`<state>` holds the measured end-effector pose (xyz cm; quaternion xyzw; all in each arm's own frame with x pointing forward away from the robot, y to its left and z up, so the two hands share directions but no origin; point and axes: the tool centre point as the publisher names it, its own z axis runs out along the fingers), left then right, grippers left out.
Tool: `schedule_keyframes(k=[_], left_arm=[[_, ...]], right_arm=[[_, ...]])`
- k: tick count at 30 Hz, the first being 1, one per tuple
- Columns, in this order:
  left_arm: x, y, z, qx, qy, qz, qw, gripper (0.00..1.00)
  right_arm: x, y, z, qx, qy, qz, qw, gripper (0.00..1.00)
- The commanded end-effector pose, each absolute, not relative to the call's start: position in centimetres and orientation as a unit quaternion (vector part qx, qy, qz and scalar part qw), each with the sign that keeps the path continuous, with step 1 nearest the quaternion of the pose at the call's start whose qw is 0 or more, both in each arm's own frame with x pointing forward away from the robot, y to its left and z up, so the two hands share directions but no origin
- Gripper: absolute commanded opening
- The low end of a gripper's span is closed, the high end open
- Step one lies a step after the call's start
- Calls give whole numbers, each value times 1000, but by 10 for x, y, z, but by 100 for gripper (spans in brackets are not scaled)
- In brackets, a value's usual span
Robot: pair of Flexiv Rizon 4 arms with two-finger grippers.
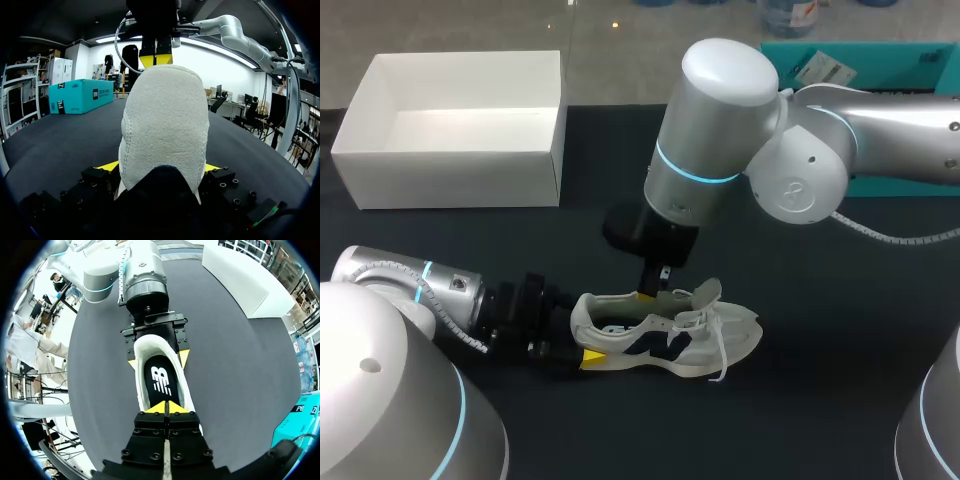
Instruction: Take the shoe out of the shoebox, open the shoe tongue, remove and reinsert the insole, then place the shoe into the shoebox
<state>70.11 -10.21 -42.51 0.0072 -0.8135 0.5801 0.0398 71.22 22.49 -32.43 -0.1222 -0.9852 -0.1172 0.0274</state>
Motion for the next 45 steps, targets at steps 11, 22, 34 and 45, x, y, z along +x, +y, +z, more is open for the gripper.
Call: schedule_keyframes(k=[11,22,34,45], left_arm=[[701,-103,-427,7,-814,580,40,0],[701,-103,-427,7,-814,580,40,0],[701,-103,-427,7,-814,580,40,0],[701,-103,-427,7,-814,580,40,0]], right_arm=[[708,228,-350,-120,-990,-68,20,0],[697,235,-374,-108,-993,-33,17,0],[690,233,-389,-119,-993,-6,17,0],[708,223,-396,-125,-992,3,-6,0]])
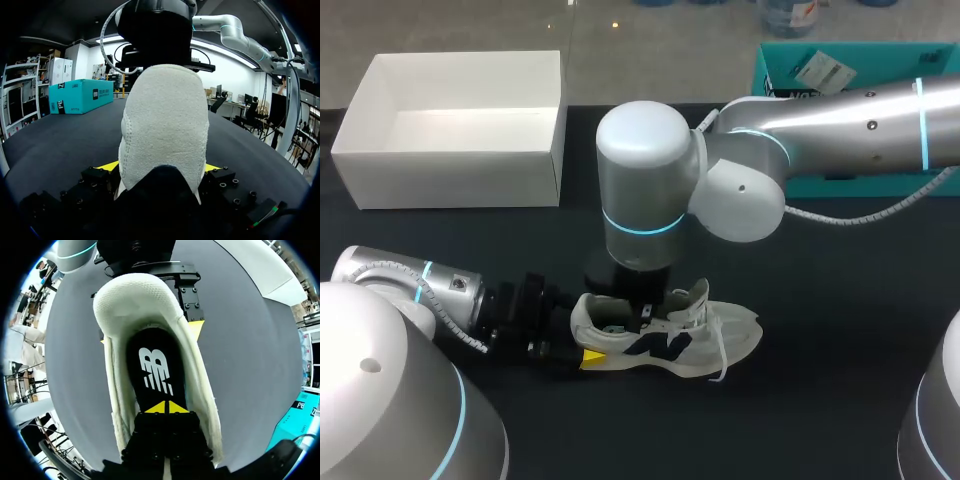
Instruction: Take the shoe out of the shoebox, open the shoe tongue, remove and reinsert the insole, then place the shoe into the shoebox
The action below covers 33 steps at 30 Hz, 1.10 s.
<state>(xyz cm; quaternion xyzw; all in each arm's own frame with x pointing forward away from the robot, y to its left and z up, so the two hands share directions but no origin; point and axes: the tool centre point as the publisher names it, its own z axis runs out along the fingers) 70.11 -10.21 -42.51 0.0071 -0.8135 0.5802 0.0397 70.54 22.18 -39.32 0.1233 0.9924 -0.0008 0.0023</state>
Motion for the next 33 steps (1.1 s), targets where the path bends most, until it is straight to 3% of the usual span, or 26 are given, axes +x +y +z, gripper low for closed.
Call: schedule_keyframes(k=[1,2,3,7,17,25,28,30,33], left_arm=[[701,-103,-427,7,-814,580,40,0],[701,-103,-427,7,-814,580,40,0],[701,-103,-427,7,-814,580,40,0],[701,-103,-427,7,-814,580,40,0],[701,-103,-427,7,-814,580,40,0],[701,-103,-427,7,-814,580,40,0],[701,-103,-427,7,-814,580,40,0],[701,-103,-427,7,-814,580,40,0],[701,-103,-427,7,-814,580,40,0]], right_arm=[[709,223,-396,123,992,2,10,0],[710,223,-397,124,992,1,9,7],[711,223,-398,123,992,1,9,24],[714,225,-400,121,993,3,9,38],[715,224,-419,121,992,11,-20,33],[702,228,-448,129,988,31,-78,37],[695,230,-461,135,985,32,-101,26],[692,230,-466,137,984,36,-111,0],[688,231,-467,141,982,23,-122,0]])
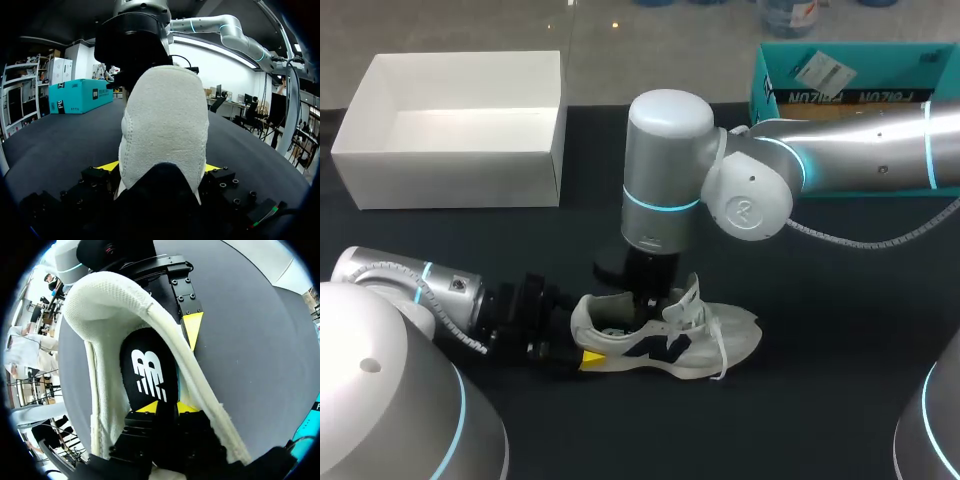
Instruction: Take the shoe out of the shoebox, open the shoe tongue, remove and reinsert the insole, then place the shoe into the shoebox
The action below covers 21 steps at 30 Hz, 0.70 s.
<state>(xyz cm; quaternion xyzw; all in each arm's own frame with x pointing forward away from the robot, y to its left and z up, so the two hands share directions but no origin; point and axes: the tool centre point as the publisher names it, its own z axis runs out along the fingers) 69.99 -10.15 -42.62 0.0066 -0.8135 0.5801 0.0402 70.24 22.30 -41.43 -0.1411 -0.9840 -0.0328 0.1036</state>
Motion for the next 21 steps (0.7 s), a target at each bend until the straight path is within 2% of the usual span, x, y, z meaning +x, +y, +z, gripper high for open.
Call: schedule_keyframes(k=[1,12,21], left_arm=[[701,-103,-427,7,-814,580,40,0],[701,-103,-427,7,-814,580,40,0],[701,-103,-427,7,-814,580,40,0]], right_arm=[[687,230,-466,-142,-982,-21,123,0],[685,218,-408,-135,-984,-13,118,0],[687,205,-364,-132,-987,-24,86,0]])
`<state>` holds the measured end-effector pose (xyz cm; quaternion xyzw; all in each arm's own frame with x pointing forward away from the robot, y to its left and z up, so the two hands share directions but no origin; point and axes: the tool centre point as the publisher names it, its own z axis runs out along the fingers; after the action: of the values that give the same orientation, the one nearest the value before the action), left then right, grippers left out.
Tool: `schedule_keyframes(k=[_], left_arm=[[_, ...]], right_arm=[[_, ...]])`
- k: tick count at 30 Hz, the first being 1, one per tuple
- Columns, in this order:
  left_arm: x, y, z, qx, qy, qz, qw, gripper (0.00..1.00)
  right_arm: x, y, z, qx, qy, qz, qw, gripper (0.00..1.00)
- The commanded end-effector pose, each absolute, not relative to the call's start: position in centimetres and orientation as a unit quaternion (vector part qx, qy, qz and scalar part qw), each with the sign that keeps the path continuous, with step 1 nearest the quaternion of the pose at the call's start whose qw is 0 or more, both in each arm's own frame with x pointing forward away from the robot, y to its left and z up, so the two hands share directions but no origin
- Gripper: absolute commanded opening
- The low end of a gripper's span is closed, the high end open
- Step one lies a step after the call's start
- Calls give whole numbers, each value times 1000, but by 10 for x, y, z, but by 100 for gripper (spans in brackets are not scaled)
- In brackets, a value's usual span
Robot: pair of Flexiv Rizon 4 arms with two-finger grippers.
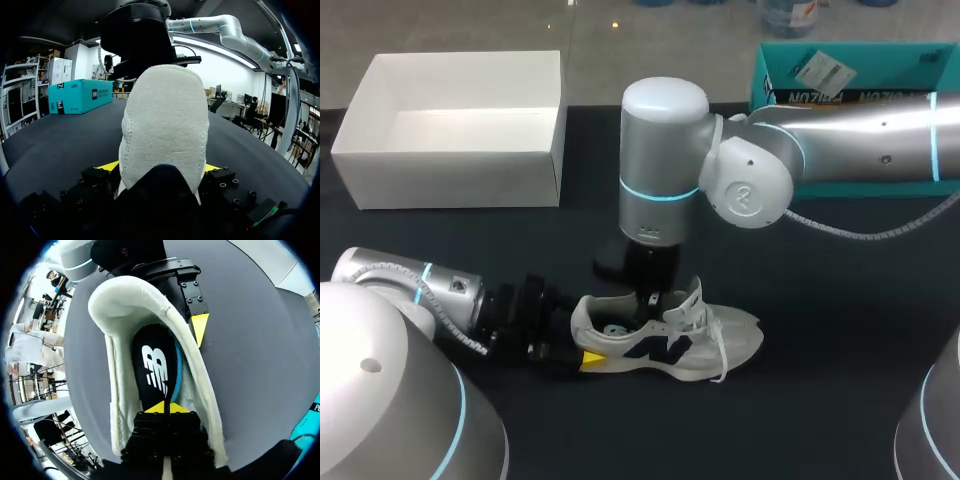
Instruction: Take the shoe out of the shoebox, open the shoe tongue, remove and reinsert the insole, then place the shoe into the shoebox
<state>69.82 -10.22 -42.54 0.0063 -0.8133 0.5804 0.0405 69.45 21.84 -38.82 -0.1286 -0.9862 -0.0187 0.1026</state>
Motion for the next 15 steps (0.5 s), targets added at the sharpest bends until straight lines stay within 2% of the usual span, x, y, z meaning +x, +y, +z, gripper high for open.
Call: schedule_keyframes(k=[1,15], left_arm=[[701,-103,-427,7,-814,580,40,0],[701,-103,-427,7,-814,580,40,0]], right_arm=[[688,204,-362,-131,-988,-24,84,0],[696,186,-352,-143,-987,-59,43,0]])
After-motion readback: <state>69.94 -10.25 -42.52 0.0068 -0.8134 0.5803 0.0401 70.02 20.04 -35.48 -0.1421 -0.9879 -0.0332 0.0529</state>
